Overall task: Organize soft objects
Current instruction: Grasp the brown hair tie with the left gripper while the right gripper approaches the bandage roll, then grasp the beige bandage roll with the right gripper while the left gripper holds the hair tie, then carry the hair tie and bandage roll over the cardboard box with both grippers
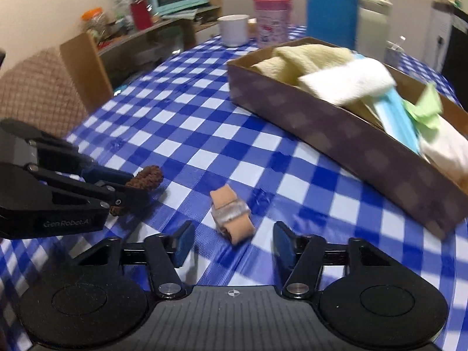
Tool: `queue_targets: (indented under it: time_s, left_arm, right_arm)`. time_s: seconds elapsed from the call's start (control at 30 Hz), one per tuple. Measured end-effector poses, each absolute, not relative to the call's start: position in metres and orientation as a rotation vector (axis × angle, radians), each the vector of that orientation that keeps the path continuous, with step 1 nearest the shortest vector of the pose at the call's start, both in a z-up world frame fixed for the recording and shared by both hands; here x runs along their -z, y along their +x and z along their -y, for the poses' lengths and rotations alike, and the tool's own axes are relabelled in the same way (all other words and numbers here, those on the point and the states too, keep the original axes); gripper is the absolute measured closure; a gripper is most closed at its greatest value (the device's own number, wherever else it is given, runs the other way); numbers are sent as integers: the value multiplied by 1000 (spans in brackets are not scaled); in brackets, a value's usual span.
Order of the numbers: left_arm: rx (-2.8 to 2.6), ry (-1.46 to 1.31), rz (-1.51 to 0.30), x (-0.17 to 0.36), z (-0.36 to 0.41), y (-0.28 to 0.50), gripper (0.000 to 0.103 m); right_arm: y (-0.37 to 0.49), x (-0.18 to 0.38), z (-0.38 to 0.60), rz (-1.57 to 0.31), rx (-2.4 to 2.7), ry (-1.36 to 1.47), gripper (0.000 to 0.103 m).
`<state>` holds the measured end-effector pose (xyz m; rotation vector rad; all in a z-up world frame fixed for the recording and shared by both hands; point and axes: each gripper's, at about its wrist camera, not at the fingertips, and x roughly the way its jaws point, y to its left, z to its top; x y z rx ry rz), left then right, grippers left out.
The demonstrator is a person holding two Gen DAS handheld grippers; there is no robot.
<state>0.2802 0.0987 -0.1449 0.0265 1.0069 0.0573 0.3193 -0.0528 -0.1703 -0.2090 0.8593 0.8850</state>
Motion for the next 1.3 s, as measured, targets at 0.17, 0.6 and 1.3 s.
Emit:
queue_targets:
  time_s: [0.17, 0.6, 1.3]
  left_arm:
    - [-63, 15, -1017, 148, -103, 284, 85]
    - [-73, 5, -1029, 151, -112, 289, 85]
    - [-73, 26, -1001, 136, -103, 284, 85]
  right_arm:
    - [320, 174, 41, -845, -884, -256, 65]
    - [316, 173, 29, -886, -861, -231, 65]
    - [309, 150, 50, -860, -854, -158, 75]
